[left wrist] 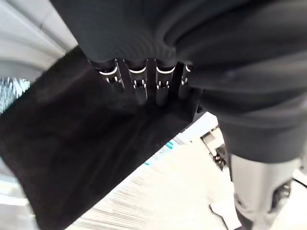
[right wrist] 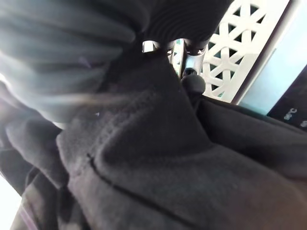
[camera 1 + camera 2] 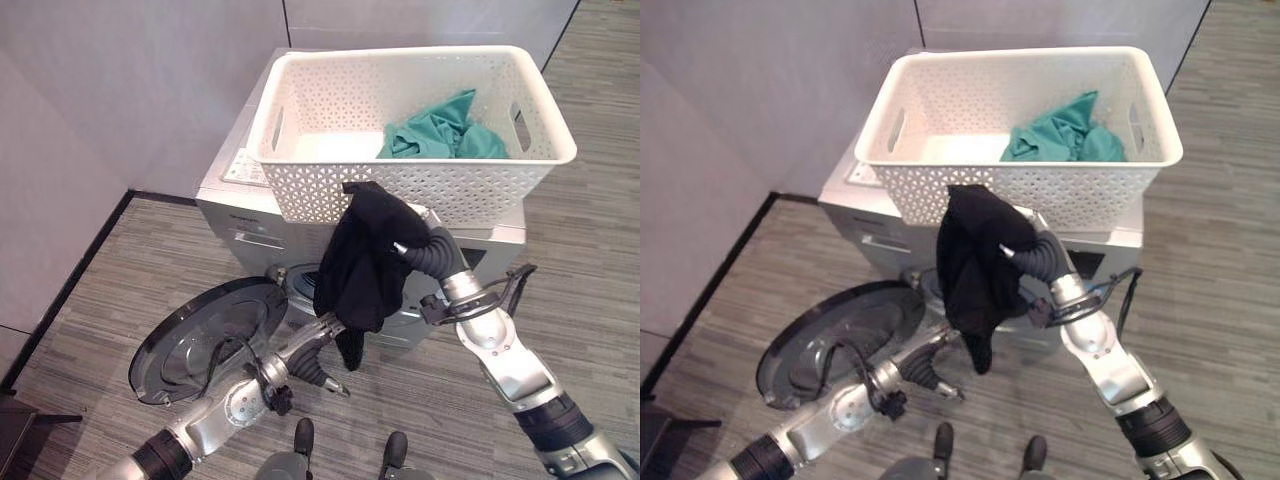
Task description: Grab the laundry basket,head to the washer,open it,put in the laundry and shut it.
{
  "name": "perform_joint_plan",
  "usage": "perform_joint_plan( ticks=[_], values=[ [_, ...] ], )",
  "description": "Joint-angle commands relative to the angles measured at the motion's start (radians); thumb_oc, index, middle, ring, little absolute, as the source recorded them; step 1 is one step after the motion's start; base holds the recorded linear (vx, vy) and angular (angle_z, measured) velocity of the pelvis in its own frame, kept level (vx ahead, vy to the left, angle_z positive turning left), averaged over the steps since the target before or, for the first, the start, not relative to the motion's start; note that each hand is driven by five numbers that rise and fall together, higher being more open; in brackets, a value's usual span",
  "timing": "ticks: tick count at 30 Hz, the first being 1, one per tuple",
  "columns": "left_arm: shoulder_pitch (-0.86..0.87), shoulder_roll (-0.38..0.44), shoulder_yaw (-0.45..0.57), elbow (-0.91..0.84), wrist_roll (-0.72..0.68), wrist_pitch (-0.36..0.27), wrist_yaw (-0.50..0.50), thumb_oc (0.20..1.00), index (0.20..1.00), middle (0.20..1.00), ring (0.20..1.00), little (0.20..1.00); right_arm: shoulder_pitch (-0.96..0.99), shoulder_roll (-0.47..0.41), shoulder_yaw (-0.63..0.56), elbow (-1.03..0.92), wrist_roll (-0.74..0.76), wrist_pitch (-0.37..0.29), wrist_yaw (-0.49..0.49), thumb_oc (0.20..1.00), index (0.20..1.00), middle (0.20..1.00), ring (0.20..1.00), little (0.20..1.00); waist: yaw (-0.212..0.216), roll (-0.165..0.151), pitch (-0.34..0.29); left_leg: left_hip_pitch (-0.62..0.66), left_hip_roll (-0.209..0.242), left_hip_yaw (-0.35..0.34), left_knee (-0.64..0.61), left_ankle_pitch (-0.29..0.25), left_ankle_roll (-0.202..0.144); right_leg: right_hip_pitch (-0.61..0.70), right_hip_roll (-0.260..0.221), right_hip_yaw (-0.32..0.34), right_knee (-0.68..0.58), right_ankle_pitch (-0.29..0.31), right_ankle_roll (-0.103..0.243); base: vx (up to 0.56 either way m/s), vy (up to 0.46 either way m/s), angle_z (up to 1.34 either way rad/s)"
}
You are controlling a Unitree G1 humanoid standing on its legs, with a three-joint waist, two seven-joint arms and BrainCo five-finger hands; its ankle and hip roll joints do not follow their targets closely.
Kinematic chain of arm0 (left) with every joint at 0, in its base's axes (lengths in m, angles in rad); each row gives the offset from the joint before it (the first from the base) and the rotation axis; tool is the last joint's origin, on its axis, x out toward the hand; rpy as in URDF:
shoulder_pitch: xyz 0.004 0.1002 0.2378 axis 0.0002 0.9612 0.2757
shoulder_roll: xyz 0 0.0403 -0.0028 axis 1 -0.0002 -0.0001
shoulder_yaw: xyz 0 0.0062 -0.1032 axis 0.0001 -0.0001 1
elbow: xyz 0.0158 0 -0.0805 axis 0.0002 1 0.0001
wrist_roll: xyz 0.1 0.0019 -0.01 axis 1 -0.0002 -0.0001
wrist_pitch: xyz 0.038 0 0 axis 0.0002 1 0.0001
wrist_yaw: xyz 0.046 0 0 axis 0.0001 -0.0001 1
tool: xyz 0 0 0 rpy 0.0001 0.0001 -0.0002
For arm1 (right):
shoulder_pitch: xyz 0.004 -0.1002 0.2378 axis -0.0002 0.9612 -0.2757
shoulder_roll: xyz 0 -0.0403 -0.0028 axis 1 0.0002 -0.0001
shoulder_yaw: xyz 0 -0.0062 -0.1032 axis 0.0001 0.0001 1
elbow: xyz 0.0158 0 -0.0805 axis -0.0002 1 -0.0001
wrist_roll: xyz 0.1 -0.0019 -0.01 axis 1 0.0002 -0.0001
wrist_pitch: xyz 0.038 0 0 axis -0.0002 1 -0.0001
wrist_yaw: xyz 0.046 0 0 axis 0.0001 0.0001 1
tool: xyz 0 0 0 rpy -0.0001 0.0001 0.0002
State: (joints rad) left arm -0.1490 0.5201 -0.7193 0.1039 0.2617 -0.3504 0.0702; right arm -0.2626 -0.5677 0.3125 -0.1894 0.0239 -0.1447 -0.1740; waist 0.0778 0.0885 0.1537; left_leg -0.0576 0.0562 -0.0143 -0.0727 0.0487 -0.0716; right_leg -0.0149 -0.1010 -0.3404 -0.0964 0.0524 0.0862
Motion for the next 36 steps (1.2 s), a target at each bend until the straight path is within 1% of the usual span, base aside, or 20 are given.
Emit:
perform_joint_plan(
  ticks=[1,5,6,11,16,17,19,20,23,27,30,33,36],
  values=[
    [0.002,-0.003,0.002,0.015,-0.095,0.018,-0.049,1.000,1.000,1.000,1.000,1.000,-0.054,0.015,-0.062,-0.099,-0.004,-0.035,-0.041,0.200,0.200,0.200,0.200,0.200,-0.015,-0.071,-0.044,-0.073,-0.045,0.064,-0.015,0.039,0.019,0.075,0.028,0.048,0.011,-0.139,-0.009,0.00,0.000,0.00],
    [0.009,-0.030,-0.004,0.023,-0.114,0.046,-0.071,1.000,1.000,1.000,1.000,1.000,-0.064,0.027,-0.075,-0.094,-0.006,-0.025,-0.050,0.200,0.200,0.200,0.200,0.200,-0.013,-0.071,-0.043,-0.071,-0.045,0.061,-0.015,0.040,0.018,0.075,0.029,0.048,0.011,-0.140,-0.011,0.00,0.000,0.00],
    [0.019,-0.056,0.000,0.044,-0.123,0.067,-0.074,1.000,1.000,1.000,1.000,1.000,-0.066,0.034,-0.079,-0.092,-0.009,-0.018,-0.056,0.200,0.200,0.200,0.200,0.200,-0.013,-0.070,-0.041,-0.071,-0.045,0.060,-0.015,0.041,0.018,0.077,0.030,0.047,0.011,-0.140,-0.012,0.00,0.000,0.00],
    [0.068,-0.117,0.040,0.092,-0.175,0.128,-0.068,1.000,1.000,1.000,1.000,1.000,-0.065,0.045,-0.083,-0.092,-0.013,0.004,-0.061,0.200,0.200,0.200,0.200,0.200,-0.007,-0.068,-0.035,-0.075,-0.047,0.053,-0.015,0.045,0.018,0.076,0.031,0.044,0.011,-0.139,-0.014,0.00,0.000,0.00],
    [0.096,-0.148,0.063,0.097,-0.210,0.157,-0.062,1.000,1.000,1.000,1.000,1.000,-0.066,0.053,-0.084,-0.085,-0.014,0.023,-0.068,0.200,0.200,0.200,0.200,0.200,-0.002,-0.071,-0.035,-0.078,-0.048,0.049,-0.015,0.047,0.020,0.076,0.032,0.038,0.010,-0.139,-0.015,0.00,0.000,0.00],
    [0.100,-0.165,0.071,0.111,-0.207,0.178,-0.052,1.000,1.000,1.000,1.000,1.000,-0.066,0.057,-0.083,-0.081,-0.011,0.029,-0.071,0.200,0.200,0.200,0.200,0.200,-0.001,-0.074,-0.034,-0.078,-0.048,0.049,-0.015,0.049,0.020,0.078,0.033,0.038,0.010,-0.140,-0.016,0.00,0.000,0.00],
    [0.099,-0.176,0.074,0.125,-0.203,0.185,-0.040,1.000,1.000,1.000,1.000,1.000,-0.066,0.058,-0.081,-0.081,-0.012,0.032,-0.071,0.200,0.200,0.200,0.200,0.200,-0.002,-0.074,-0.035,-0.078,-0.048,0.048,-0.015,0.049,0.020,0.078,0.034,0.038,0.010,-0.140,-0.016,0.00,0.000,0.00],
    [0.088,-0.206,0.090,0.173,-0.209,0.201,-0.004,1.000,1.000,1.000,1.000,1.000,-0.064,0.060,-0.073,-0.084,-0.010,0.037,-0.075,0.200,0.200,0.200,0.200,0.200,-0.005,-0.078,-0.036,-0.078,-0.048,0.049,-0.015,0.050,0.020,0.078,0.035,0.037,0.010,-0.141,-0.018,0.00,0.000,0.00],
    [0.048,-0.240,0.100,0.219,-0.226,0.212,0.040,1.000,1.000,1.000,1.000,1.000,-0.076,0.066,-0.056,-0.086,-0.007,0.043,-0.080,0.200,0.200,0.200,0.200,0.200,-0.010,-0.085,-0.037,-0.078,-0.047,0.051,-0.015,0.051,0.019,0.078,0.035,0.036,0.010,-0.140,-0.019,0.00,0.000,0.00],
    [0.007,-0.250,0.099,0.216,-0.236,0.213,0.059,1.000,1.000,1.000,1.000,1.000,-0.089,0.070,-0.040,-0.085,-0.003,0.044,-0.081,0.200,0.200,0.200,0.200,0.200,-0.014,-0.088,-0.038,-0.078,-0.046,0.052,-0.015,0.051,0.019,0.078,0.036,0.037,0.010,-0.138,-0.019,0.00,0.000,0.00],
    [-0.059,-0.261,0.089,0.209,-0.211,0.210,0.095,1.000,1.000,1.000,1.000,1.000,-0.102,0.073,-0.027,-0.083,-0.003,0.041,-0.088,0.200,0.200,0.200,0.200,0.200,-0.021,-0.092,-0.038,-0.078,-0.045,0.050,-0.015,0.050,0.018,0.080,0.038,0.036,0.011,-0.139,-0.021,0.00,0.000,0.00],
    [-0.108,-0.277,0.083,0.206,-0.225,0.207,0.111,1.000,1.000,1.000,1.000,1.000,-0.112,0.079,-0.017,-0.081,-0.003,0.039,-0.092,0.200,0.200,0.200,0.200,0.200,-0.025,-0.094,-0.038,-0.077,-0.045,0.050,-0.015,0.050,0.017,0.081,0.038,0.035,0.011,-0.139,-0.021,0.00,0.000,0.00],
    [-0.153,-0.286,0.065,0.193,-0.244,0.206,0.099,1.000,1.000,1.000,1.000,1.000,-0.121,0.082,-0.016,-0.076,-0.001,0.039,-0.095,0.200,0.200,0.200,0.200,0.200,-0.030,-0.093,-0.038,-0.077,-0.044,0.052,-0.015,0.049,0.017,0.081,0.038,0.033,0.011,-0.138,-0.021,0.00,0.000,0.00]
  ],
)
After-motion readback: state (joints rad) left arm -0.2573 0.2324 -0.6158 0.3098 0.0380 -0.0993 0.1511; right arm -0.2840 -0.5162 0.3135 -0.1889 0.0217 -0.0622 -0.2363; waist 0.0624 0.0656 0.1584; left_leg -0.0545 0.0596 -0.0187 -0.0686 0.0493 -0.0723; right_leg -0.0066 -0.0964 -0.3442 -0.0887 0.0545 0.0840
